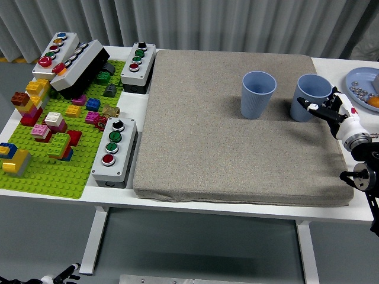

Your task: Pick cup pour cup place

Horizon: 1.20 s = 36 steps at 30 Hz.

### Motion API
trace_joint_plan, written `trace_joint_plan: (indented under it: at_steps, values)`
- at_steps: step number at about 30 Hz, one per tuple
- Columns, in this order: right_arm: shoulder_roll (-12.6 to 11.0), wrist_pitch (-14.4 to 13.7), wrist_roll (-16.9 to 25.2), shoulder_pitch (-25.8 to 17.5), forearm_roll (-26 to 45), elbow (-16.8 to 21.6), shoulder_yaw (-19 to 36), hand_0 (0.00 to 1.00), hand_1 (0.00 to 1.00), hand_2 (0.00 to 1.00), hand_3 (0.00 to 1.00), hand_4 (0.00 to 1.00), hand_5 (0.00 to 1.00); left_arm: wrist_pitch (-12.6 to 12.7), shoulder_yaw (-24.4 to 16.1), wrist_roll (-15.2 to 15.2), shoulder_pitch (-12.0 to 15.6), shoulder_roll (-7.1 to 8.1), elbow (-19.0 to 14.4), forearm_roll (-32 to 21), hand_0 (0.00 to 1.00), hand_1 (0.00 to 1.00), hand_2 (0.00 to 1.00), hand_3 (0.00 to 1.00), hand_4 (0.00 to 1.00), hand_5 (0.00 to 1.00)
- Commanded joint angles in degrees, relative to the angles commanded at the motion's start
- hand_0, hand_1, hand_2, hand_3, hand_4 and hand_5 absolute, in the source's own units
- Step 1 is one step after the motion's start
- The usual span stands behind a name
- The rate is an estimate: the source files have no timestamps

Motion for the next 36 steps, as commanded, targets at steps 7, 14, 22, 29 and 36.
trace_joint_plan:
  at_steps: [7, 14, 22, 29, 36]
  values:
    - [-0.03, 0.1, 0.21, 0.06, 0.32, -0.41, 0.18, 0.998, 0.964, 0.998, 0.998, 0.874, 0.314, -0.02, -0.01, 0.02, -0.09, -0.01, 0.0, 0.06, 0.821, 0.824, 0.88, 0.814, 0.638, 0.996]
    - [0.33, 0.22, 0.42, 0.37, 0.73, -1.05, -0.28, 0.998, 0.963, 0.998, 0.998, 0.873, 0.313, -0.06, 0.03, 0.05, -0.13, 0.0, 0.0, 0.13, 0.821, 0.824, 0.88, 0.813, 0.638, 0.996]
    - [0.59, 0.23, 0.54, 0.51, 0.99, -1.67, -0.59, 0.998, 0.963, 0.998, 0.998, 0.869, 0.315, -0.1, 0.11, 0.09, -0.17, 0.01, 0.0, 0.18, 0.82, 0.824, 0.88, 0.814, 0.639, 0.997]
    - [0.79, 0.31, 0.63, 0.83, 1.18, -2.44, -0.72, 0.998, 0.963, 0.998, 0.998, 0.868, 0.311, -0.12, 0.14, 0.15, -0.11, 0.03, 0.0, 0.24, 0.82, 0.824, 0.88, 0.813, 0.639, 0.997]
    - [1.28, 0.21, 0.81, 1.6, 1.48, -3.31, -1.66, 0.998, 0.963, 0.998, 0.998, 0.867, 0.313, -0.13, 0.22, 0.19, 0.04, 0.11, 0.0, 0.32, 0.822, 0.824, 0.88, 0.813, 0.639, 0.998]
